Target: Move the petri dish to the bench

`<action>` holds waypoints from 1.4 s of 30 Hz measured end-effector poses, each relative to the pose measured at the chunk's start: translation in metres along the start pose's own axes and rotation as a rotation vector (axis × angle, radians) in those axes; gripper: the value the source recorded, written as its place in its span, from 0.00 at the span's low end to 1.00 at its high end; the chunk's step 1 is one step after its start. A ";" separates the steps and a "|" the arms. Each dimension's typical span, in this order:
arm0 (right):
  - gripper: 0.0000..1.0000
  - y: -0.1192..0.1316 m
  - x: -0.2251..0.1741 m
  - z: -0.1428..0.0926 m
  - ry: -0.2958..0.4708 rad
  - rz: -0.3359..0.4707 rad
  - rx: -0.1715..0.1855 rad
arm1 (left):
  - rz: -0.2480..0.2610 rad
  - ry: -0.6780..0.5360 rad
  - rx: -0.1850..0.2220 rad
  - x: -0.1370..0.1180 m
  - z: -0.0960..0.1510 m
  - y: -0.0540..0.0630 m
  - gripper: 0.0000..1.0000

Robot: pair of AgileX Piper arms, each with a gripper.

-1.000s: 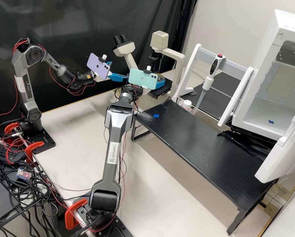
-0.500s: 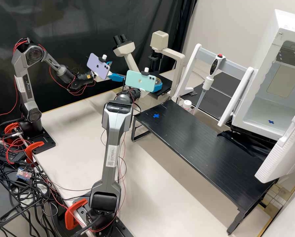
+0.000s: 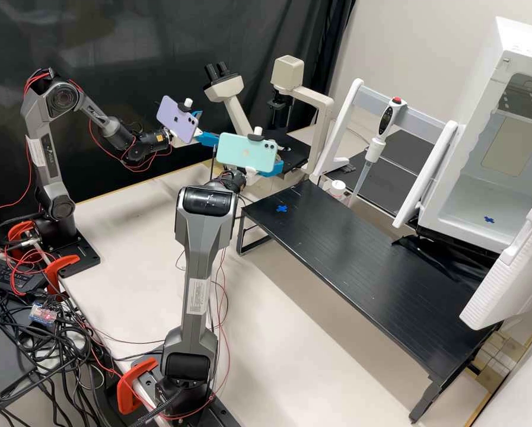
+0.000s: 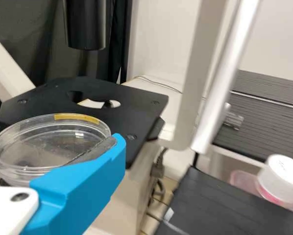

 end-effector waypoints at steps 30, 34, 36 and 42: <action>0.00 0.016 -0.100 0.098 -0.051 0.117 0.010 | 0.000 0.000 0.000 0.000 0.000 0.000 1.00; 0.00 0.016 -0.101 0.100 -0.042 0.115 0.017 | 0.000 0.000 0.000 0.000 0.000 0.000 1.00; 0.00 0.016 -0.102 0.100 -0.038 0.115 0.016 | 0.000 0.000 0.000 0.000 0.000 0.000 1.00; 0.00 0.017 -0.101 0.102 -0.035 0.113 0.019 | 0.000 0.000 0.000 0.000 0.000 0.000 1.00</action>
